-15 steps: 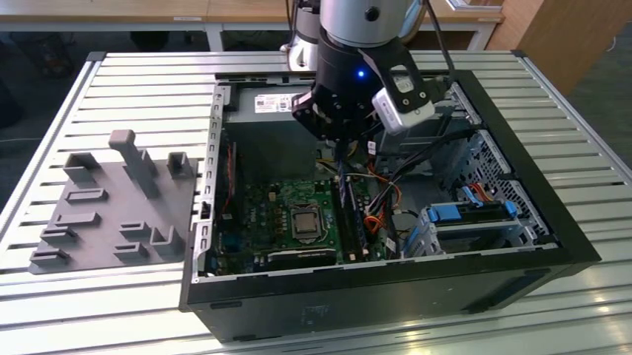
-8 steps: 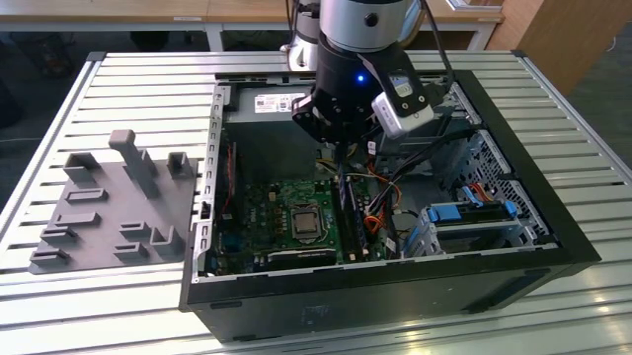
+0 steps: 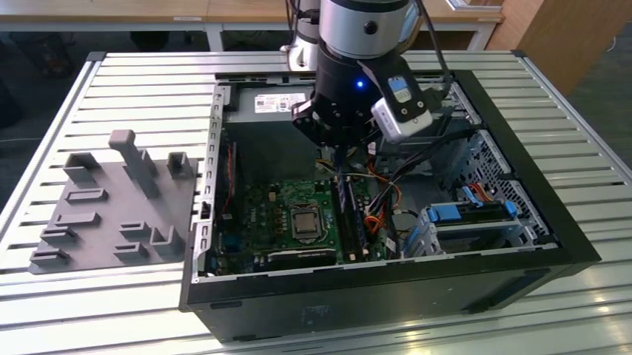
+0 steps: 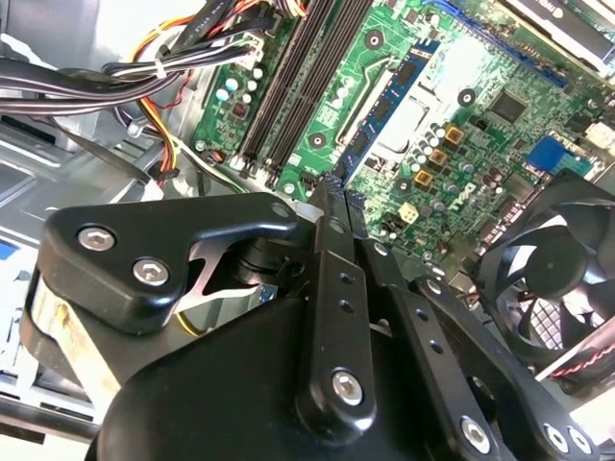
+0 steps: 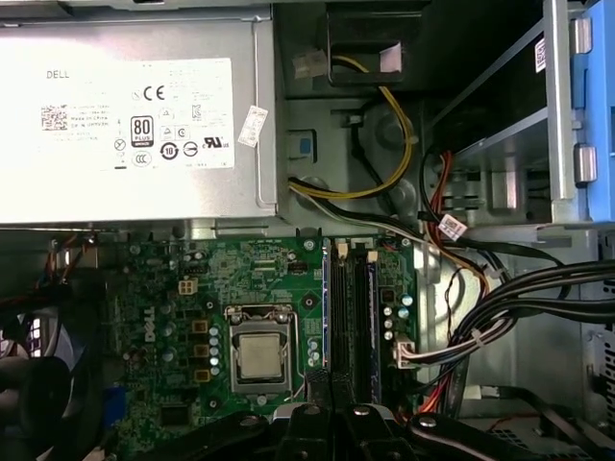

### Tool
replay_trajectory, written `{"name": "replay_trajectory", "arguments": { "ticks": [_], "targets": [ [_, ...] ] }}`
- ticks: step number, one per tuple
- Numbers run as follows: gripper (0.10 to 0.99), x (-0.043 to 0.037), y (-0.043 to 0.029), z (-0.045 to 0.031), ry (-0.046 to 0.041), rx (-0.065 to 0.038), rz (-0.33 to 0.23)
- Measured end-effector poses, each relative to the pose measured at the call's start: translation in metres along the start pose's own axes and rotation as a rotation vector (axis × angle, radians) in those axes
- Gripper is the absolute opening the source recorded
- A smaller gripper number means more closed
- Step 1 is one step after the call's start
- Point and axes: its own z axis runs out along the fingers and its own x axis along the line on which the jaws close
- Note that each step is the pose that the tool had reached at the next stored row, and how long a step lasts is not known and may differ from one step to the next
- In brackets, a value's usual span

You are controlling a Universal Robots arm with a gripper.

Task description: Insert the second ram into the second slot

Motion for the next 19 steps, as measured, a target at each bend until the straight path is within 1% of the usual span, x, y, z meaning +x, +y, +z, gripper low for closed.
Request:
{"name": "replay_trajectory", "arguments": {
  "ticks": [19],
  "targets": [
    [0.118,0.0,-0.0002,0.008,0.0001,0.0,0.0]
  ]
}}
